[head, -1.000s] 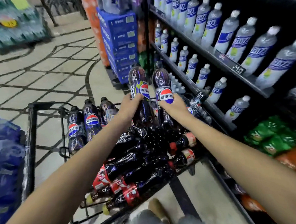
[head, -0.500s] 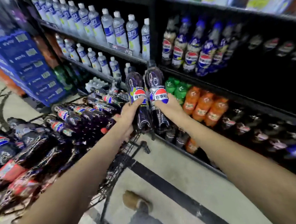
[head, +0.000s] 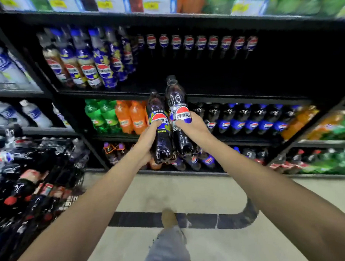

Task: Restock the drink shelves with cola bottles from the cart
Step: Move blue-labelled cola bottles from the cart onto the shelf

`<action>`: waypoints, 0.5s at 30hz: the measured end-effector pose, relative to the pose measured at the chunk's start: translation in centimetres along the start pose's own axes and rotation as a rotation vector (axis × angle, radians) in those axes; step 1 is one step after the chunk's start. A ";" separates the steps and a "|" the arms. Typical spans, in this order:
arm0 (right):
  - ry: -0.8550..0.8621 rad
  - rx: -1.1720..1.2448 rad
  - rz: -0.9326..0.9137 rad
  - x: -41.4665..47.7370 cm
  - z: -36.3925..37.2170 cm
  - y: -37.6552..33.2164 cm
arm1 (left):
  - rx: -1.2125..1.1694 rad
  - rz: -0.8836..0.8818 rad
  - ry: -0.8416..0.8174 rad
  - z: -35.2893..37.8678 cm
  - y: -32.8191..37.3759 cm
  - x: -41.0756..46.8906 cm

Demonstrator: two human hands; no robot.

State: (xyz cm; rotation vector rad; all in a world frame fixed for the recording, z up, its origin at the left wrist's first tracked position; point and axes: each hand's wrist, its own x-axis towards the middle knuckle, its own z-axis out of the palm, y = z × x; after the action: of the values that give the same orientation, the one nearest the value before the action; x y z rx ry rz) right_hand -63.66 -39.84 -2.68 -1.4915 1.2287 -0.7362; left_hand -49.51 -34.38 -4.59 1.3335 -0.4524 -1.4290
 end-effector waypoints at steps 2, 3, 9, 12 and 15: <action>0.060 0.009 0.009 0.2 -3.3 1.0 | 0.036 -0.032 -0.080 3.3 -0.6 1.1; 0.092 0.005 0.022 0.3 -4.9 1.4 | 0.053 -0.038 -0.126 4.9 -0.9 1.7; 0.225 -0.017 0.087 2.7 -14.3 4.4 | 0.132 -0.003 -0.263 14.4 -2.0 6.1; 0.273 -0.013 0.128 4.8 -18.9 6.2 | 0.230 0.013 -0.329 19.2 -1.9 8.8; 0.325 -0.020 0.146 7.7 -23.6 7.4 | 0.334 0.037 -0.370 23.8 -1.5 11.8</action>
State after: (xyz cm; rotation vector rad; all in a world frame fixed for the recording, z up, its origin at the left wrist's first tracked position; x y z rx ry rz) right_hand -85.08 -54.38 -3.95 -1.3147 1.5749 -0.8927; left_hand -68.66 -52.94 -4.28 1.3092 -0.9905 -1.6231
